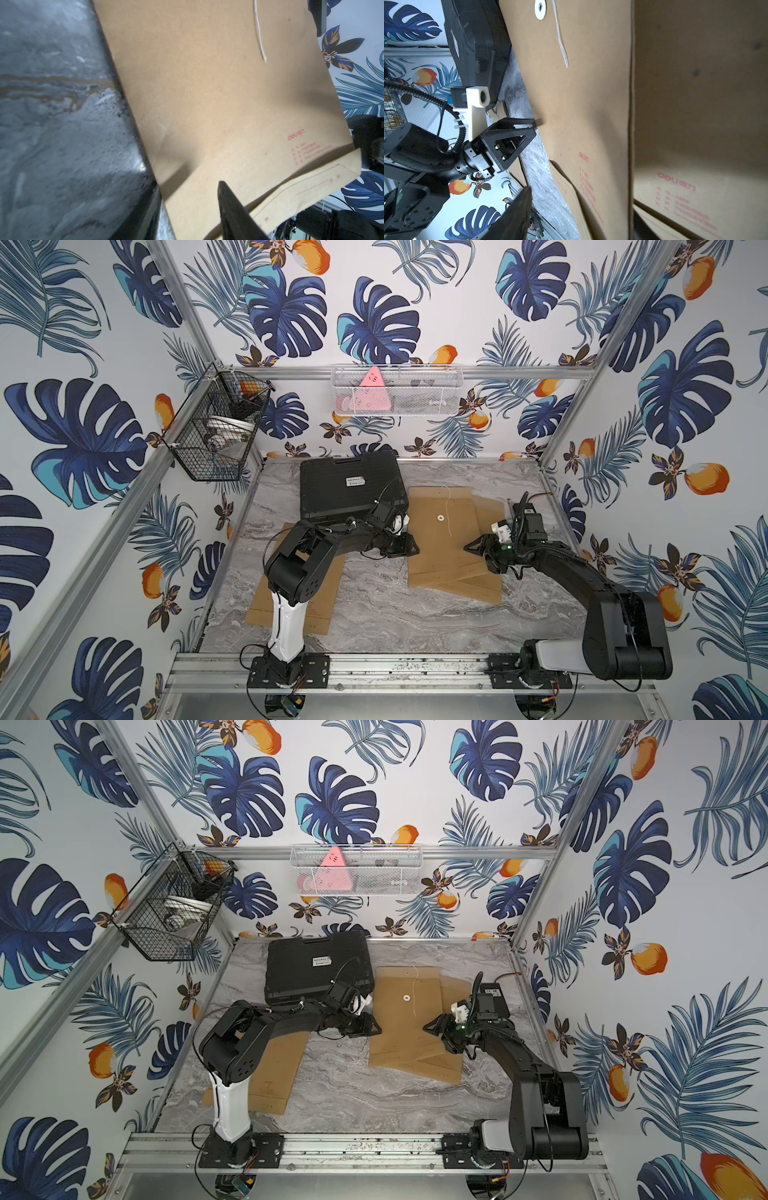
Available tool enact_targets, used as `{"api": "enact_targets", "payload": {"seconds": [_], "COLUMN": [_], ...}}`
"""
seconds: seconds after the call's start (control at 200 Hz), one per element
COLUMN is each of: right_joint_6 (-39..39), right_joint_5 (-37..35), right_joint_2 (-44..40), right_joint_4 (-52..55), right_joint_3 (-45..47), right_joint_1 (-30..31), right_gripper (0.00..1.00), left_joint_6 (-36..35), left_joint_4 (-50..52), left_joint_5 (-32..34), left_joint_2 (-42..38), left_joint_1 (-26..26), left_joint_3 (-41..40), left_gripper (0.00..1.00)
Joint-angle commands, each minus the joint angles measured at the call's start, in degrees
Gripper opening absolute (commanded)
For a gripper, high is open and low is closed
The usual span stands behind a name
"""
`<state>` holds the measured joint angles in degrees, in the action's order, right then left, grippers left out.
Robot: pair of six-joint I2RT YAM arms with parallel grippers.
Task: Close the mouth of the file bag
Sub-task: Pick up the file bag from the file bag.
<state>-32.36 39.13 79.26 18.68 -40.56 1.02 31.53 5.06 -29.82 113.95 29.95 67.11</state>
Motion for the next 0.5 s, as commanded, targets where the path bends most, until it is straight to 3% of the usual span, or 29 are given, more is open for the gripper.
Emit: {"api": "enact_targets", "payload": {"seconds": [0.0,0.125,0.26,0.415,0.495], "right_joint_6": [-2.08,-5.1,-8.08,-12.16,-12.79], "right_joint_5": [-2.81,-4.15,-4.97,-5.84,-5.19], "right_joint_2": [1.76,2.23,-5.12,-12.84,-15.32], "right_joint_4": [-1.85,-3.56,-0.75,4.09,6.47], "right_joint_3": [0.79,1.4,-1.08,-6.02,-9.73], "right_joint_1": [0.13,0.13,0.13,0.21,0.3], "right_gripper": [0.49,0.29,0.11,0.0,0.0], "left_joint_6": [-0.35,-0.39,-0.46,1.12,4.11], "left_joint_4": [4.4,4.7,6.98,8.67,6.23], "left_joint_5": [-0.26,-2.16,-4.47,-6.99,-9.63], "left_joint_2": [0.12,-0.36,-4.12,-10.79,-14.19], "left_joint_1": [-0.12,-0.24,-1.72,-4.72,-6.45], "left_joint_3": [-0.72,-0.43,0.2,-0.01,-1.55], "left_gripper": [0.49,0.49,0.51,0.57,0.6]}}
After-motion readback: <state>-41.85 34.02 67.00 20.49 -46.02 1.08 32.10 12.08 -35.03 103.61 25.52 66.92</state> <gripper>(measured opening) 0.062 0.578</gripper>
